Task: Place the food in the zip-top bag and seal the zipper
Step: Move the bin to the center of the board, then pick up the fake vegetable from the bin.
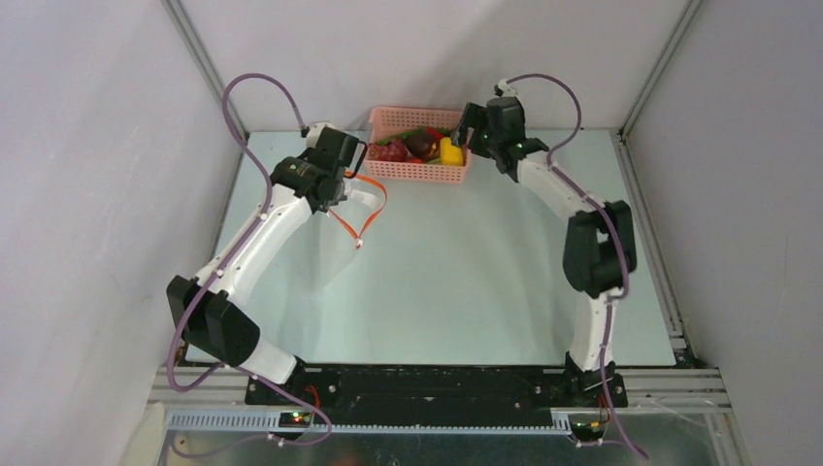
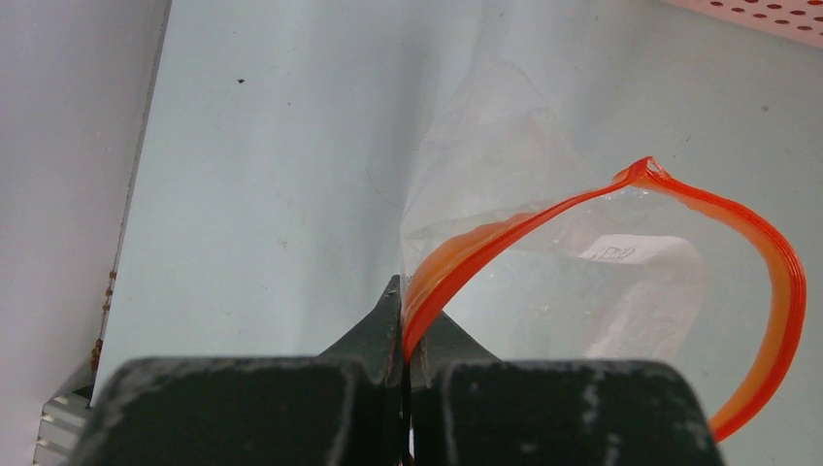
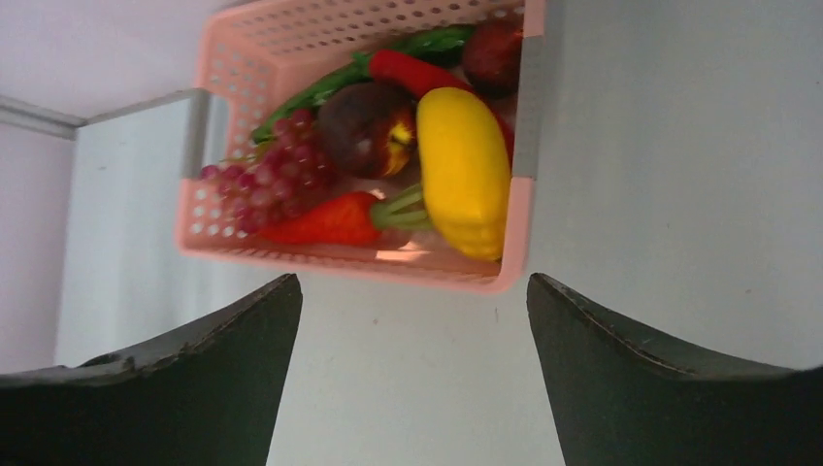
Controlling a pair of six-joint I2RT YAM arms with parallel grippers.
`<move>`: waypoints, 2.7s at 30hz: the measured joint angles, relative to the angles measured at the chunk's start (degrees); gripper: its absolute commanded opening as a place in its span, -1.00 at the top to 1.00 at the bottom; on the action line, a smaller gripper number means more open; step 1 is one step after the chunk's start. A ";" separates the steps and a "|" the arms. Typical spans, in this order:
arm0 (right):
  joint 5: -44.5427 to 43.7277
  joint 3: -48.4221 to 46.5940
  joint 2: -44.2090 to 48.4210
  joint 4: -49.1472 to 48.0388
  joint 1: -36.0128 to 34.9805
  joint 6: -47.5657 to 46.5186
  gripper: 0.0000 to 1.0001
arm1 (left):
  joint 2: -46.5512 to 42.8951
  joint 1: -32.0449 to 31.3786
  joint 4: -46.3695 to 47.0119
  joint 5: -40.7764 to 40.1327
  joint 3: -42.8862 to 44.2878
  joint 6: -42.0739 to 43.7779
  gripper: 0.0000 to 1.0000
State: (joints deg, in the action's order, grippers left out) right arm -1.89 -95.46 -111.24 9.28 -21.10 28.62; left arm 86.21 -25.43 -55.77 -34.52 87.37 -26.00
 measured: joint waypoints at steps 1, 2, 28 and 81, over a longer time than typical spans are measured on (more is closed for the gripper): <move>-1.51 -3.67 -3.26 1.79 0.07 0.00 -0.73 | 0.00 0.17 -0.02 -0.09 0.00 -0.09 1.00; -2.19 -5.62 -5.49 2.80 0.07 0.02 -0.69 | 0.00 0.26 0.00 -0.17 0.00 -0.13 1.00; -8.13 0.37 -8.68 11.87 0.07 6.80 0.97 | -4.39 0.33 1.31 -0.48 -2.75 -3.61 1.00; -1.09 33.73 25.49 13.16 -6.12 -22.88 -0.99 | -19.02 -7.78 9.07 9.70 -22.16 -10.69 1.00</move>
State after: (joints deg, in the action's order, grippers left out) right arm -2.98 -61.73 -85.76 22.44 -27.22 5.74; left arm 67.20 -33.21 -46.70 -24.82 65.21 -36.69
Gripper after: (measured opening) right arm 0.993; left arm 0.003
